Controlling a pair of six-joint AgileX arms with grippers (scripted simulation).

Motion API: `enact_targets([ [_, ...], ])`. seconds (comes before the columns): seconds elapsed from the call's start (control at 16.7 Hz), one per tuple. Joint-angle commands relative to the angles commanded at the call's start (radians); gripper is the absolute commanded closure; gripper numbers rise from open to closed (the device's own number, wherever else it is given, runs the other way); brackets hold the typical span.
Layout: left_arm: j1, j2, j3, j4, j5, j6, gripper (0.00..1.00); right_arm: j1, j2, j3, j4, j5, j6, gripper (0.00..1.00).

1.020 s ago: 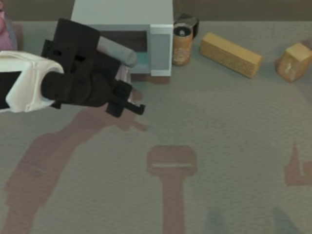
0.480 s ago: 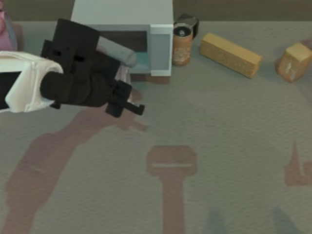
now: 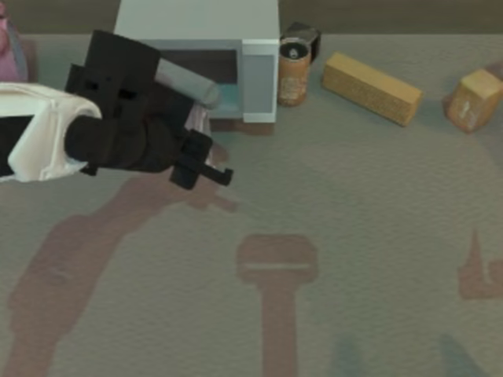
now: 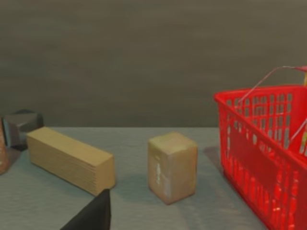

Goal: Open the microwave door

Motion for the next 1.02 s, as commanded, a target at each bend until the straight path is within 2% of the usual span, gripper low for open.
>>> enact_targets([
  [0.36, 0.000, 0.000, 0.000, 0.000, 0.000, 0.000, 1.00, 0.000, 0.000, 0.000, 0.000, 0.000, 0.000, 0.00],
  [1.02, 0.033, -0.021, -0.022, -0.013, 0.061, 0.074, 1.00, 0.000, 0.000, 0.000, 0.000, 0.000, 0.000, 0.00],
])
